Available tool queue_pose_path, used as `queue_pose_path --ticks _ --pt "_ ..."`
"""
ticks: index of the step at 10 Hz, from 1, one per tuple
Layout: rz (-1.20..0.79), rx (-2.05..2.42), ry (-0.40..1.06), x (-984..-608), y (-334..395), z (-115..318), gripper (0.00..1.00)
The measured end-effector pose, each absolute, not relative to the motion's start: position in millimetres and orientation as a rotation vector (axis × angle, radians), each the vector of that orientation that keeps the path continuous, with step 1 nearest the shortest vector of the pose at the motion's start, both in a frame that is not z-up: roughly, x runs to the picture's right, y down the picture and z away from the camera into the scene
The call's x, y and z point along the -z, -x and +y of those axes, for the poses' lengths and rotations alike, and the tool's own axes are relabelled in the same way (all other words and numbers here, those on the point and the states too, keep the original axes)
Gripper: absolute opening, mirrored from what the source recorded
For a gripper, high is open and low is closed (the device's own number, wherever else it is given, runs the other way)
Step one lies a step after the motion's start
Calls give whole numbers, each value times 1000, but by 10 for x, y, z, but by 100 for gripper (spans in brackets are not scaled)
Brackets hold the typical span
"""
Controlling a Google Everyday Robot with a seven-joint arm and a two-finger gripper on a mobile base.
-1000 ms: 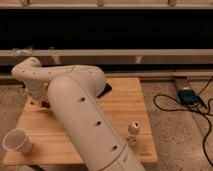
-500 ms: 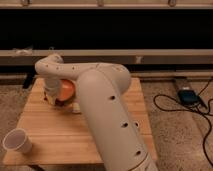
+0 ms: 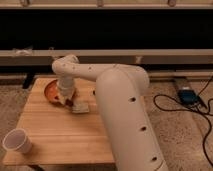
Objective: Place the pepper on the white sponge
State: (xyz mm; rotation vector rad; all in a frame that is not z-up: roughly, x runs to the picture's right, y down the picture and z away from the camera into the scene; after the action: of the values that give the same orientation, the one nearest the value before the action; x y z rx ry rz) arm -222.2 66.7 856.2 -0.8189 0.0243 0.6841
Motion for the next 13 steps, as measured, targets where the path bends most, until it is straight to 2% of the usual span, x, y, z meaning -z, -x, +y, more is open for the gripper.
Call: queue_pose_path --ticks 11,12,13 --pt "104 -760 829 -8800 1689 795 0" --pt "110 -766 828 -8806 1629 805 1" --pt "115 -768 828 -8805 1609 818 9"
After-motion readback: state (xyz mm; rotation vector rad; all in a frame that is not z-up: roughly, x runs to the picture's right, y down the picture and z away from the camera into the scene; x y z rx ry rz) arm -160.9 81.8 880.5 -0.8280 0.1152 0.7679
